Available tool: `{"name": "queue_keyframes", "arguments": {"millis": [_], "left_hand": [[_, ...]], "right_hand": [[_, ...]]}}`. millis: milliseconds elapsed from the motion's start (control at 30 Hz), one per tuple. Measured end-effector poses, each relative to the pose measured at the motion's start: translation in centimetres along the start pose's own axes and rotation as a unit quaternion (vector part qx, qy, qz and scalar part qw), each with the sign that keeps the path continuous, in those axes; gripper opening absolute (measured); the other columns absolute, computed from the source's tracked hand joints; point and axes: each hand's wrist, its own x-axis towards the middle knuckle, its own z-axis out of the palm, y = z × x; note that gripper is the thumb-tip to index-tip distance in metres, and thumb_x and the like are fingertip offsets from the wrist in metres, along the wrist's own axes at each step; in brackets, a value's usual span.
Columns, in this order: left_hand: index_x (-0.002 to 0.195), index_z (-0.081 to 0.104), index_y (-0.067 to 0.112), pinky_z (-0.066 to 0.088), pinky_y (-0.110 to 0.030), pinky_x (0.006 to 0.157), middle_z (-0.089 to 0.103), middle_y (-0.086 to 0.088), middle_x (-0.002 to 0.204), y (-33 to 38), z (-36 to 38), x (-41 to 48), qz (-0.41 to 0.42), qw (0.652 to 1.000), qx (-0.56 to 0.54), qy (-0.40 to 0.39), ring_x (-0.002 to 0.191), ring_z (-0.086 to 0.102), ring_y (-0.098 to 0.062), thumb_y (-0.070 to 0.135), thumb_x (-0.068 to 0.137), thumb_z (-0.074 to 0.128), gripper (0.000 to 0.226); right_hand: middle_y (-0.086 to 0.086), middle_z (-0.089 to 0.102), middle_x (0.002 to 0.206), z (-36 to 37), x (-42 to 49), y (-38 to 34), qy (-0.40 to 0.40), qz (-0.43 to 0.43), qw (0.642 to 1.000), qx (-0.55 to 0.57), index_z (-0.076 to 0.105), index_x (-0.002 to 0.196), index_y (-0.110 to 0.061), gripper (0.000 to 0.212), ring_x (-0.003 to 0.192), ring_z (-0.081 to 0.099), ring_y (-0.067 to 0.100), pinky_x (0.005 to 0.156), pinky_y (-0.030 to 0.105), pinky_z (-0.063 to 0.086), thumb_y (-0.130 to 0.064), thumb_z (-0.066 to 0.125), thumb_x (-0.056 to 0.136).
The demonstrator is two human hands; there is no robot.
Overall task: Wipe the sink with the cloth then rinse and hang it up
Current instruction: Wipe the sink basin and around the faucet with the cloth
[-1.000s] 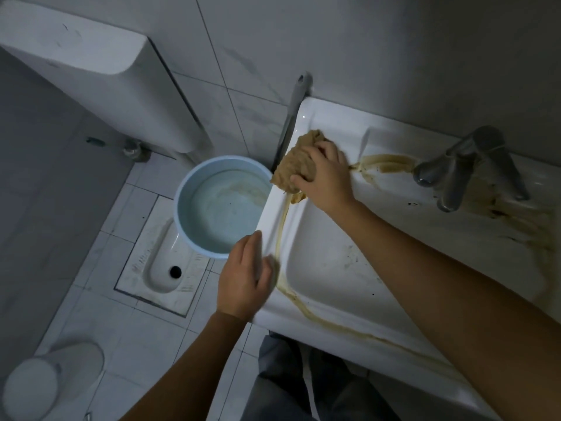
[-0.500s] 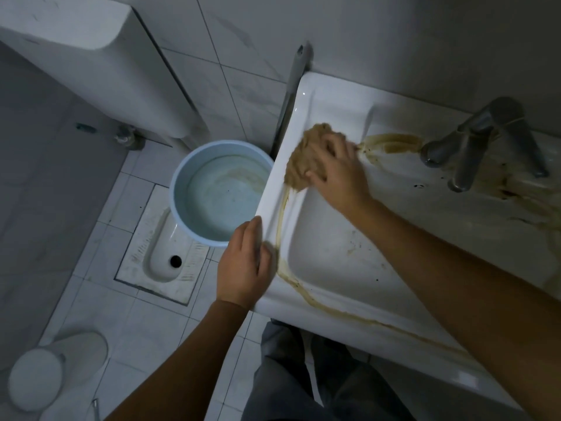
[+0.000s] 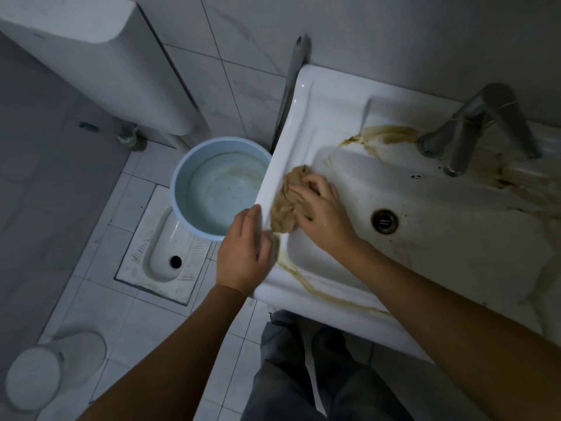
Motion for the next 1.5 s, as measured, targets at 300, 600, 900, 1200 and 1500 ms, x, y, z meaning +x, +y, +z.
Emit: {"name": "queue_keyframes", "arguments": {"millis": [300,600,900,1200,1500], "left_hand": [[0.139,0.056,0.007,0.042,-0.05,0.11,0.044,-0.017,0.153,-2.1,-0.8,-2.5,0.143,0.982,0.116,-0.045,0.139,0.044,-0.035,0.043,0.094,0.054,0.058],[0.146,0.047,0.003,0.035,-0.05,0.118,0.037,-0.017,0.159,-2.8,-0.6,-2.4,0.143,0.985,0.071,-0.058,0.147,0.035,-0.033,0.04,0.091,0.049,0.067],[0.148,0.043,-0.003,0.039,-0.052,0.115,0.038,-0.022,0.157,-2.7,-0.8,-2.3,0.152,0.984,0.065,-0.062,0.144,0.039,-0.037,0.036,0.088,0.05,0.072],[0.149,0.043,-0.002,0.038,-0.052,0.115,0.037,-0.021,0.159,-3.4,-0.4,-2.3,0.167,0.982,0.073,-0.052,0.145,0.039,-0.035,0.038,0.088,0.05,0.073],[0.152,0.04,0.002,0.034,-0.051,0.117,0.034,-0.018,0.161,-3.1,-0.8,-2.5,0.16,0.98,0.095,-0.067,0.147,0.036,-0.033,0.044,0.094,0.047,0.071]], "right_hand": [[0.004,0.05,0.132,-2.7,0.7,1.0,0.019,0.013,1.0,0.021,0.064,0.128,-0.013,0.041,0.119,0.052,0.024,0.099,0.041,0.051,-0.008,0.064,0.087],[0.004,0.042,0.149,1.1,4.7,-1.1,0.088,0.079,0.993,0.002,0.056,0.139,-0.019,0.055,0.138,0.032,0.031,0.117,0.04,0.032,-0.019,0.066,0.085],[-0.003,0.039,0.148,-0.1,-4.3,-0.7,-0.093,-0.083,0.992,-0.026,0.054,0.142,-0.024,0.057,0.135,0.033,0.021,0.1,0.032,0.045,-0.015,0.066,0.088],[-0.002,0.048,0.138,1.7,2.3,-1.5,0.091,0.093,0.991,0.044,0.064,0.127,-0.02,0.042,0.124,0.041,0.023,0.102,0.031,0.043,-0.02,0.068,0.085],[-0.009,0.043,0.139,1.4,-8.1,-2.7,-0.1,-0.028,0.994,0.039,0.059,0.133,-0.028,0.049,0.122,0.04,0.019,0.099,0.031,0.044,-0.022,0.069,0.086]]}}
